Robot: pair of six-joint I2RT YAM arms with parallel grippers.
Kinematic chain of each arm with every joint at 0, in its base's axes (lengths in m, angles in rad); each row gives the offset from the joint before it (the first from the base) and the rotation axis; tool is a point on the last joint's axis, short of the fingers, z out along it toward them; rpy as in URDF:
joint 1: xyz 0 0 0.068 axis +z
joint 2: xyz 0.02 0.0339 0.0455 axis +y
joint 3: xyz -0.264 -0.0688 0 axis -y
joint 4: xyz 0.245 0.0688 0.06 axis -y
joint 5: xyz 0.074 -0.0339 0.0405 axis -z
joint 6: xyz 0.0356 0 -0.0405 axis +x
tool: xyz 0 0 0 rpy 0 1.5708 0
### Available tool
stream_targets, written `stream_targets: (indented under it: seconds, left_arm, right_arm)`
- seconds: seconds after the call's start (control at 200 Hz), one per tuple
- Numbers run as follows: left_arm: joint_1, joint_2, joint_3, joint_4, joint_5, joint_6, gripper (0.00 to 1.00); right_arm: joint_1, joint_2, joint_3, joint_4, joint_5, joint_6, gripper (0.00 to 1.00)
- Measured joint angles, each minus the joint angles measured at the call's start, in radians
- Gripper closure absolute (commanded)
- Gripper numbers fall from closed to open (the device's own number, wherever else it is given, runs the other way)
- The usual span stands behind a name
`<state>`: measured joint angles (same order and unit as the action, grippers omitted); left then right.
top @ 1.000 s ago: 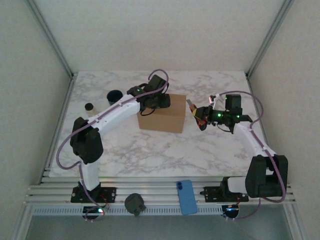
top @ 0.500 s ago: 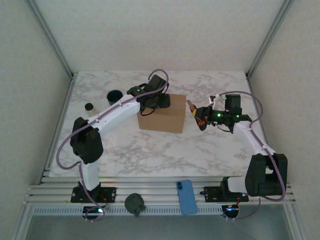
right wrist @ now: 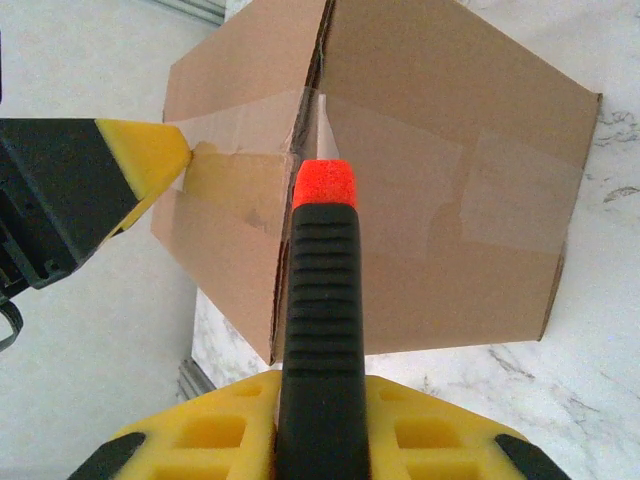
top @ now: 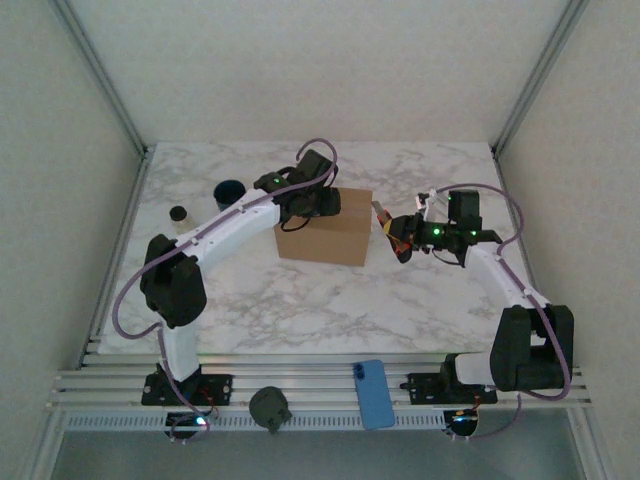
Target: Unpack the express box
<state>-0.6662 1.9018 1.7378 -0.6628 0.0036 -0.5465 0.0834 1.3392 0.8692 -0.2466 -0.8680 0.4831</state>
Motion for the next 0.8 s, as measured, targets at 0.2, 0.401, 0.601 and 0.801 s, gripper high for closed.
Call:
stream_targets:
  seconds: [0.2,0.401,0.601,0.801]
  left_arm:
    - [-0.001,0.0,-0.007,0.006,-0.001,0.0,0.48]
    - [-0.001,-0.001,-0.014,0.016,-0.001,0.0,0.47]
    - [-0.001,-0.001,-0.014,0.016,-0.001,0.0,0.47]
    - [-0.001,-0.001,-0.018,0.021,-0.003,0.0,0.47]
  right_arm:
    - [0.0,-0.029,-0.034,0.019,0.001,0.0,1.0]
    - [0.0,-0.074,-0.072,0.019,0.003,0.003,1.0]
    - [0.001,-0.089,-0.093,0.035,0.003,0.011,1.0]
    - [0.011,-0.108,-0.11,0.054,0.007,0.038,1.0]
